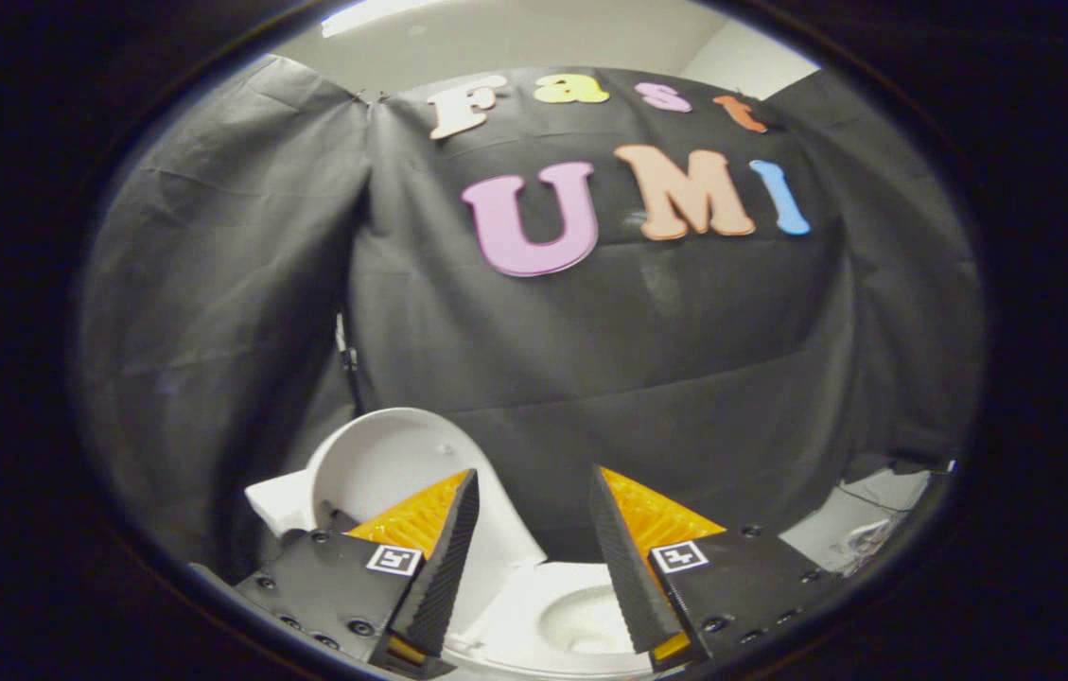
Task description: Open the toilet lid.
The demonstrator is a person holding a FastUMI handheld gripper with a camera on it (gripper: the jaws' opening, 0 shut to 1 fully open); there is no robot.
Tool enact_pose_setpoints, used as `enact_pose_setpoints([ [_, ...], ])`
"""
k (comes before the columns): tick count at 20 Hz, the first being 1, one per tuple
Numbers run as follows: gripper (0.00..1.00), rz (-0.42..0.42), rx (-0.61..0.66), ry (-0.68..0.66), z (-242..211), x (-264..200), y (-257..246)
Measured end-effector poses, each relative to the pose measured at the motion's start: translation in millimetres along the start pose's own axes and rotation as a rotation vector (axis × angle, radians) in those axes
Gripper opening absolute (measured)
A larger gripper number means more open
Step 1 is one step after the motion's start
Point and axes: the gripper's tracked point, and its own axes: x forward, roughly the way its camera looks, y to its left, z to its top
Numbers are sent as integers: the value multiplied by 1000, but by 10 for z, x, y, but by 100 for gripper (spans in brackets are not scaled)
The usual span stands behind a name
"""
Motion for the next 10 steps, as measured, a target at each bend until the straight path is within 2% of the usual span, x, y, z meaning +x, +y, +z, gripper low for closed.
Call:
enact_pose_setpoints([
  [6,73,-163,-70,-26,318,-234,-1340],
  [10,73,-181,-58,-80,544,-464,-1879],
])
